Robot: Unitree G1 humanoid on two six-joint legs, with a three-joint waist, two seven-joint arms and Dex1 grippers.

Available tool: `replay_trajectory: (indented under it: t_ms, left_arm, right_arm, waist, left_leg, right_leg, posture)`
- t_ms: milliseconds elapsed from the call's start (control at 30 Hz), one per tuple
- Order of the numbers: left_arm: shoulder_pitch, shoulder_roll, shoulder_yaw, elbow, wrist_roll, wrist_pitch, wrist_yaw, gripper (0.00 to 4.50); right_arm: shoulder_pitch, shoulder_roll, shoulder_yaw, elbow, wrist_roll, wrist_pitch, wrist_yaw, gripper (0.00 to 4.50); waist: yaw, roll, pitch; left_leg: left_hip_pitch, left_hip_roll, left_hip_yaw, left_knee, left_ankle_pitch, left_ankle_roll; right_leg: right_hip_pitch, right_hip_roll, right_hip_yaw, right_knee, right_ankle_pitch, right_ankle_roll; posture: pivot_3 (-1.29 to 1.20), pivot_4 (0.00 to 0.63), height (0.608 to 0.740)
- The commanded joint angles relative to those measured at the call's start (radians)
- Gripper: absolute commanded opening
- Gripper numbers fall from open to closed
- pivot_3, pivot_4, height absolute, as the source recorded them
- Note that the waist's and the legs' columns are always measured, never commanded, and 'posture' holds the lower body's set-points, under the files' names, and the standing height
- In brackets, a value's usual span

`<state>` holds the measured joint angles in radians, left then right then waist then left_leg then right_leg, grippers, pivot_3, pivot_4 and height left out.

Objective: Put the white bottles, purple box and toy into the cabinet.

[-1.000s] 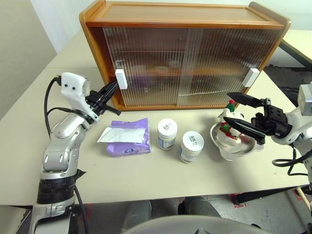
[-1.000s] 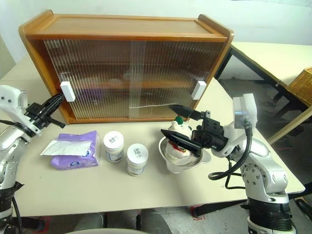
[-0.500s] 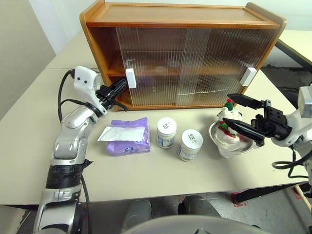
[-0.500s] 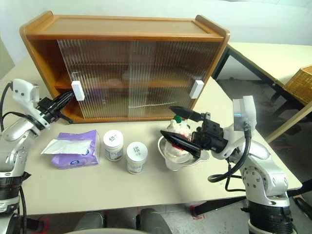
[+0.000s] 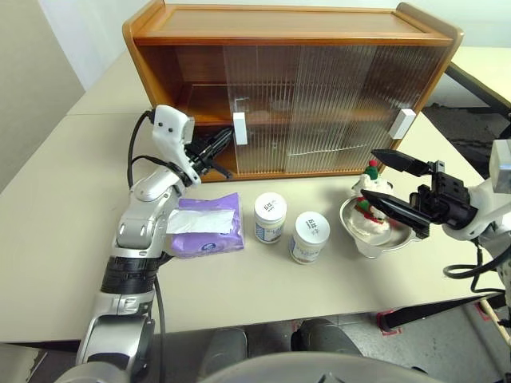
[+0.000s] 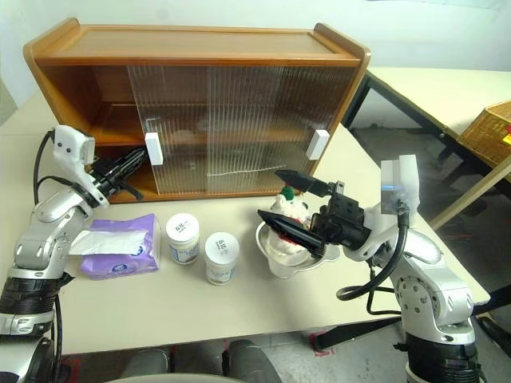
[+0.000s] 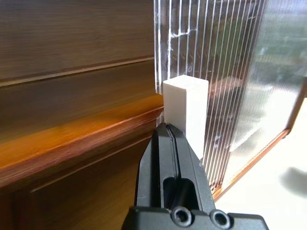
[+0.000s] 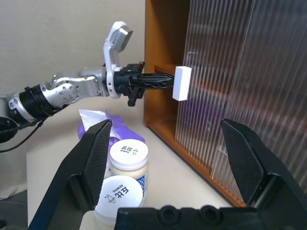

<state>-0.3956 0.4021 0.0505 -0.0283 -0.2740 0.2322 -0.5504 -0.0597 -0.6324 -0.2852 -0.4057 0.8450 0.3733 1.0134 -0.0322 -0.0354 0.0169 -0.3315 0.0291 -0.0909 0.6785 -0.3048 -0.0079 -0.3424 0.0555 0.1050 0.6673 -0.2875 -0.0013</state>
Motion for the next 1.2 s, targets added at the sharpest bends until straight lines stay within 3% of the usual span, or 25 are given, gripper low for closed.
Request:
replay_trajectory:
  t_ms: [33,800,1000,1100,1200]
  left_arm:
    - [-0.043,-0.024,-0.04,0.045,0.017,-0.016,-0.019,0.02]
    - [-0.142,-0.101,-0.104,0.143,0.042,-0.041,-0.062,0.02]
    - [-0.12,-0.048,-0.06,0.08,0.011,0.002,-0.082,0.02]
    - [-0.068,0.029,-0.012,-0.034,-0.073,0.1,-0.136,0.65]
    - [0.007,0.146,0.035,-0.177,-0.169,0.232,-0.204,1.64]
  right_arm:
    - [0.011,-0.009,-0.01,-0.024,0.017,0.012,-0.006,4.5]
    - [0.063,0.005,-0.012,-0.003,-0.012,-0.046,0.025,4.5]
    - [0.067,0.005,-0.009,-0.011,-0.013,-0.042,0.014,4.5]
    - [0.069,0.001,-0.012,-0.01,-0.007,-0.038,0.017,4.5]
    - [0.058,-0.007,-0.011,0.005,-0.001,-0.035,0.03,4.5]
  waist:
    - [-0.001,0.0,0.0]
    - [-0.024,0.0,0.0]
    - [-0.029,0.0,0.0]
    - [-0.035,0.001,0.0]
    - [-0.039,0.001,-0.001]
  left_leg:
    - [0.0,0.0,0.0,0.0,0.0,0.0]
    - [-0.002,-0.002,0.0,0.001,-0.001,0.002]
    - [-0.001,-0.003,0.0,0.001,-0.001,0.002]
    - [-0.002,-0.003,0.0,0.0,-0.001,0.002]
    - [-0.002,-0.003,0.001,-0.002,-0.001,0.002]
  right_leg:
    - [0.0,0.0,0.0,0.0,0.0,0.0]
    - [0.0,-0.001,0.003,-0.002,0.0,0.012]
    - [0.0,-0.001,0.004,-0.002,0.0,0.012]
    - [-0.001,-0.001,0.004,-0.001,0.0,0.012]
    - [-0.002,0.0,0.004,-0.001,0.0,0.011]
  posture:
    - [-0.13,0.0,0.74]
    - [-0.16,0.0,0.74]
    - [-0.15,0.0,0.74]
    - [-0.15,0.0,0.74]
    - [-0.14,0.0,0.74]
